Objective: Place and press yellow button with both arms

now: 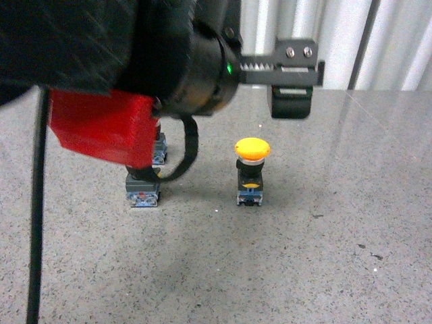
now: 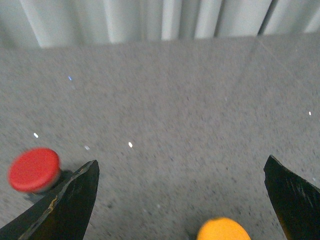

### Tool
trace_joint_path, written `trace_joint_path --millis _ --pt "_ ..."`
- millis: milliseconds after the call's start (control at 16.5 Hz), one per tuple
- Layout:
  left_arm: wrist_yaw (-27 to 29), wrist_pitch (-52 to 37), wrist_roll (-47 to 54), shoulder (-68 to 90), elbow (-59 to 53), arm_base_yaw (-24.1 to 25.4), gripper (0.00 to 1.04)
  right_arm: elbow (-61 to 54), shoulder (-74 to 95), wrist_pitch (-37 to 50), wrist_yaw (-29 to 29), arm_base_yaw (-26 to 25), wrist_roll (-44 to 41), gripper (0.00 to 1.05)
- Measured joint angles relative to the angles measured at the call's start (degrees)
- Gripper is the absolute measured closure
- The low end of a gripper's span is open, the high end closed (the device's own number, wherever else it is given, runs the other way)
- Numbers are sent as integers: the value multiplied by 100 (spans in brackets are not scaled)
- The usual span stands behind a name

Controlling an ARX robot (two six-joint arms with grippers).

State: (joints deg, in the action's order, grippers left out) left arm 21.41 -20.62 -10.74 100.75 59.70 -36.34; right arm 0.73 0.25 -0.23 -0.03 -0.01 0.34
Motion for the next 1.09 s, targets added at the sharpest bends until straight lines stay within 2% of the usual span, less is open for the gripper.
trace_joint_path --millis 364,485,545,606,667,1030,1091 --pt "-284 -496 1458 -2376 -804 1123 7 0 0 -2 2 0 2 6" --pt "-586 -291 1947 -3576 -1381 1307 7 0 0 0 0 0 2 6" --pt "-452 264 1982 -4144 -1552 1340 12 0 0 0 0 0 2 6" --pt "-181 750 1696 -4815 -1923 1460 22 0 0 -2 0 0 2 6" --pt "-251 953 1408 -5617 -2653 1755 35 0 0 -2 2 0 2 6" --pt "-1145 538 1110 -6924 -4439 2656 100 0 0 0 0 0 2 6" --pt "-1244 487 1095 -7090 -4588 2767 103 0 0 0 0 0 2 6"
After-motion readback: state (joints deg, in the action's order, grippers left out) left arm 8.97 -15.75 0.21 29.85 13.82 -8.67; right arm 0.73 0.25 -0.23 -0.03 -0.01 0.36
